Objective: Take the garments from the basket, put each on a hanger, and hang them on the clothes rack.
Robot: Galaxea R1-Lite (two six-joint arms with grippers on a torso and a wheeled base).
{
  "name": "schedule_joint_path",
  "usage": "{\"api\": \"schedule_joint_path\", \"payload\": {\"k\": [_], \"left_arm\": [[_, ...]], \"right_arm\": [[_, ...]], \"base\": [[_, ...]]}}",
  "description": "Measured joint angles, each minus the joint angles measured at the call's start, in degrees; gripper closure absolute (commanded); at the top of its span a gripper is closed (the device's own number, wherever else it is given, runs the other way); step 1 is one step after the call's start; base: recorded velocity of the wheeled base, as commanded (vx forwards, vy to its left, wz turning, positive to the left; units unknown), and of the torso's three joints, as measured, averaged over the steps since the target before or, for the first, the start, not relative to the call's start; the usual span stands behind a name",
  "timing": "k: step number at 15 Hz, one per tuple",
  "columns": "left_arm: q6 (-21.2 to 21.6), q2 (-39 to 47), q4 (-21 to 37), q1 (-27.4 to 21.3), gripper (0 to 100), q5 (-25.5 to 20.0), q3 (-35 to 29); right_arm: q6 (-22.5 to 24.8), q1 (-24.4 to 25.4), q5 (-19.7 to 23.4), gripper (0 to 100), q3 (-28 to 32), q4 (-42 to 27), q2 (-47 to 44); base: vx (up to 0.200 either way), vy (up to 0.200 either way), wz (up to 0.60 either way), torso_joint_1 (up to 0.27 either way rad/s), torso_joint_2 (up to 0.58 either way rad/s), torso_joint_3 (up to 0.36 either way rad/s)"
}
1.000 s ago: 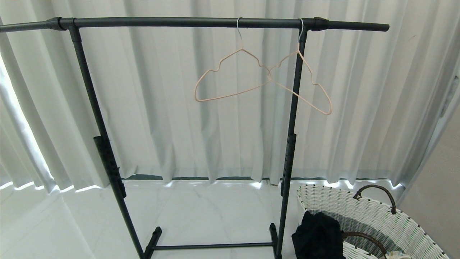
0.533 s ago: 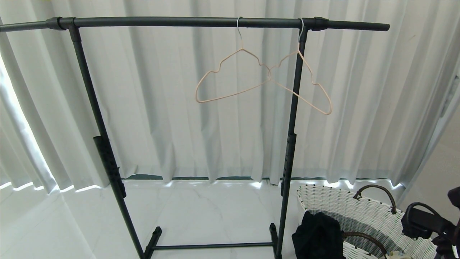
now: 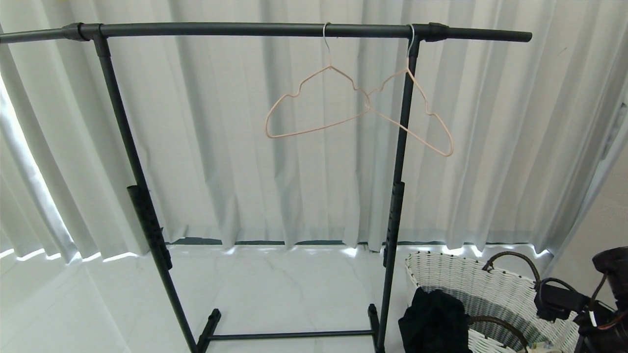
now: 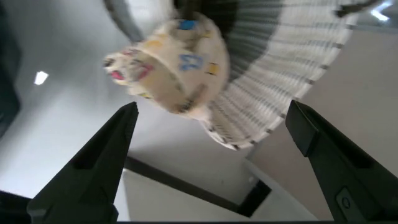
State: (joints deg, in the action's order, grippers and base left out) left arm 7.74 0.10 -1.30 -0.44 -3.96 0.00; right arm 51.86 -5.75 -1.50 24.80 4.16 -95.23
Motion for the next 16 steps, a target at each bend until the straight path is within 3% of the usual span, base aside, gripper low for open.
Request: {"api": "schedule_joint_path", "payload": {"k": [9,12,15,16], "left_arm": [[-0.02,0.0,0.0,0.0,0,0.0,0.0],[0.0,0.0,0.0,0.0,0,-0.05,0.0],[0.0,0.0,0.0,0.0,0,-0.02,0.0],[-0.02,0.0,0.0,0.0,0,-0.02,0.0]], "right_arm": [[0.06,0.24,-0.11,0,-0.41,14.75,-11.06],[0.04,0.13,-3.74,0,-0.93,19.87,-13.75],[0.06,0.13,-4.19,0,-1.58,20.64,-14.97],[0.06,0.13,-4.19,100,-1.67,21.46,-15.18]], "base": [[0.0,0.0,0.0,0.0,0.0,0.0],[0.0,0.0,0.0,0.0,0.0,0.0],[0.0,0.0,0.0,0.0,0.0,0.0],[0.0,0.0,0.0,0.0,0.0,0.0]]}}
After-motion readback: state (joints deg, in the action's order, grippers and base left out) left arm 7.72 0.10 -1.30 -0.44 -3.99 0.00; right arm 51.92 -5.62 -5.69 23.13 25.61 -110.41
